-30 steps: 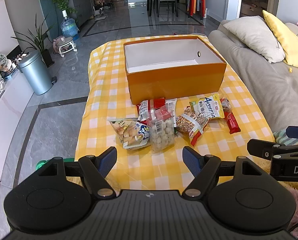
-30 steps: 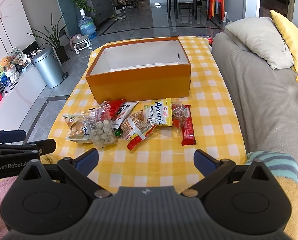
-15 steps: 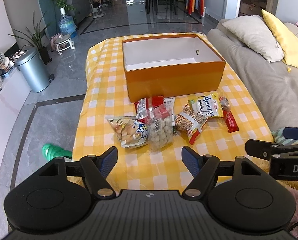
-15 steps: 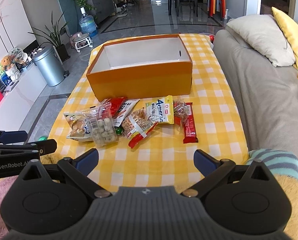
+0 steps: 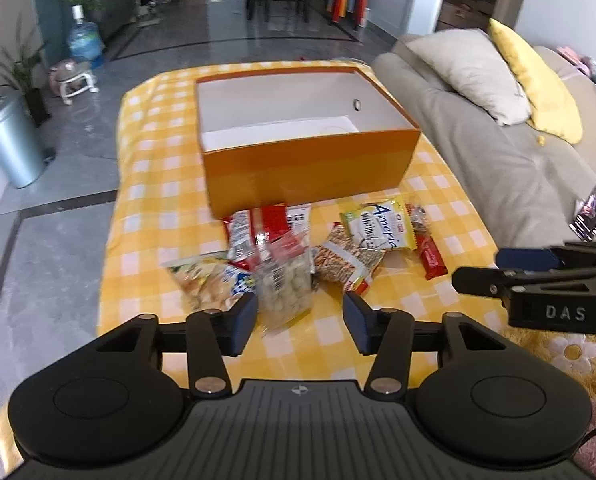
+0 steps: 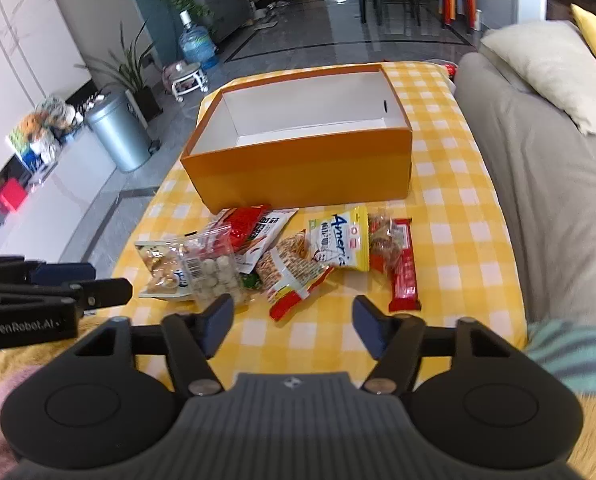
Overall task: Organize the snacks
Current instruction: 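Grasp the brown-and-white snack bag with the right tool while the left tool grasps the clear bag of white balls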
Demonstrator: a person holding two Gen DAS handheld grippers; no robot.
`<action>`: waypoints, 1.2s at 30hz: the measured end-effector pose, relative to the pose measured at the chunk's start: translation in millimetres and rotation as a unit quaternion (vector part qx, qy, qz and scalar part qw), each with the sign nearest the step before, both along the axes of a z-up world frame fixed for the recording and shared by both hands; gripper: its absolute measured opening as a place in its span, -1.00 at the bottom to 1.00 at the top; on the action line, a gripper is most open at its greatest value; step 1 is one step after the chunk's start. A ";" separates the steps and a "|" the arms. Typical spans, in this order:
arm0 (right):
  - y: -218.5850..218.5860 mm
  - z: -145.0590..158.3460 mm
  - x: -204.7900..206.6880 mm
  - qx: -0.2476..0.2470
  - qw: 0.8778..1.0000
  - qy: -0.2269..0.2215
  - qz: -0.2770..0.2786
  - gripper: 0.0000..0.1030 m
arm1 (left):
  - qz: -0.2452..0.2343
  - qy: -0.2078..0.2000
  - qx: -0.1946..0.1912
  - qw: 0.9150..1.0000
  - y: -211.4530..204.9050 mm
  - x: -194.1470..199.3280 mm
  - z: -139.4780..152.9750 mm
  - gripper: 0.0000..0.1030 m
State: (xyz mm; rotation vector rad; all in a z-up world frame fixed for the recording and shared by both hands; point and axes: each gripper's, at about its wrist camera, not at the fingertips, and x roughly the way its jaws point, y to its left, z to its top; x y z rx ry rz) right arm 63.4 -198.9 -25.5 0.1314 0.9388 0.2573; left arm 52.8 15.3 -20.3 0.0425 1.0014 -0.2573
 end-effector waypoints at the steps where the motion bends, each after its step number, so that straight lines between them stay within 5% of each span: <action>1: 0.4 -1.3 4.2 -0.005 1.000 -0.001 0.005 0.12 | -0.005 0.000 0.001 1.000 -0.1 4.7 -3.3 0.12; 20: 20.8 -59.2 89.9 -0.025 0.996 0.030 0.080 -0.02 | -0.035 0.026 0.044 0.998 -11.8 66.0 -62.4 0.32; 28: 50.9 -87.0 107.4 -0.069 0.983 0.026 0.168 -0.02 | -0.051 0.034 0.038 0.997 -10.2 77.2 -72.4 -0.11; 36: 63.3 -107.5 114.1 -0.099 0.972 0.043 0.210 0.06 | -0.077 0.071 0.022 0.994 -5.6 84.8 -87.0 -0.14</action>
